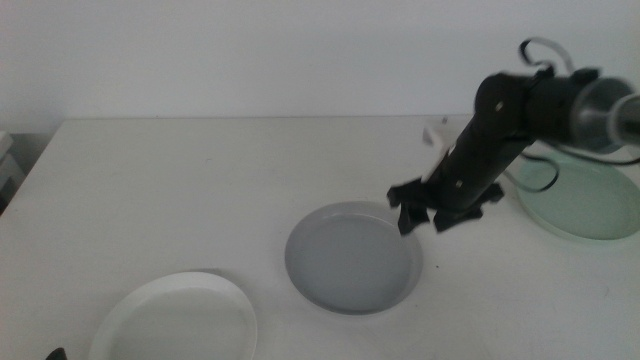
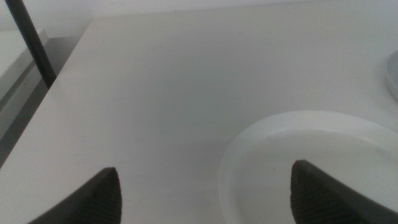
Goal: Stack the three bowls on top of each other.
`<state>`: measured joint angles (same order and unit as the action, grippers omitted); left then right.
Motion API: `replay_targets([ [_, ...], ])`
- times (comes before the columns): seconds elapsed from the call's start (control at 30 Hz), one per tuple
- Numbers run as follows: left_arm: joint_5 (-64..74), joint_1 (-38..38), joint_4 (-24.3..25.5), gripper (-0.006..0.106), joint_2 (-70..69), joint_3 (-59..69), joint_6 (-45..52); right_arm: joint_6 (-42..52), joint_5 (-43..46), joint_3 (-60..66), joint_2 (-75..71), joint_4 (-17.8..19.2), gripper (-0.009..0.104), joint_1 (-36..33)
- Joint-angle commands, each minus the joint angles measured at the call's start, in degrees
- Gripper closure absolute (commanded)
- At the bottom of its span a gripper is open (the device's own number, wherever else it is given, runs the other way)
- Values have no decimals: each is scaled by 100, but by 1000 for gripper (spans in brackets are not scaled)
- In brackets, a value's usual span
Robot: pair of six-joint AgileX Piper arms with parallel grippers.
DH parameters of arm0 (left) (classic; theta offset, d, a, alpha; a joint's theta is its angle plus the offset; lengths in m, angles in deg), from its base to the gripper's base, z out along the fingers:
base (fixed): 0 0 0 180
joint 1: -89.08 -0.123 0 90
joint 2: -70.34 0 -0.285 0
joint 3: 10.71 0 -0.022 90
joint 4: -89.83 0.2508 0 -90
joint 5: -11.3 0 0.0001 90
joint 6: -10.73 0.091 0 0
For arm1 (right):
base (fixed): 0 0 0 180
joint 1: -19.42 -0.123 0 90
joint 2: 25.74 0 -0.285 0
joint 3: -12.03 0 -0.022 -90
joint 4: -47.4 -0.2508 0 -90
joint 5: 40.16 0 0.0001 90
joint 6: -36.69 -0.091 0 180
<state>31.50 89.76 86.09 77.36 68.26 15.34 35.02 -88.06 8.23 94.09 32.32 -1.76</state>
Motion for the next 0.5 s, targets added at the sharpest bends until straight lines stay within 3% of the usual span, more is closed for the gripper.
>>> replay_targets([
  [0.0, -408, -2, -46, 7, -69, -24, -89, 26, 87, -186, -740, 105, 42, 120],
  [0.2, -408, -2, -46, 7, -69, -24, -89, 32, -55, -186, -1591, 258, 41, 808],
  [0.47, -408, -2, -46, 7, -69, -24, -89, 419, -340, -193, -1873, 256, 41, 2644],
])
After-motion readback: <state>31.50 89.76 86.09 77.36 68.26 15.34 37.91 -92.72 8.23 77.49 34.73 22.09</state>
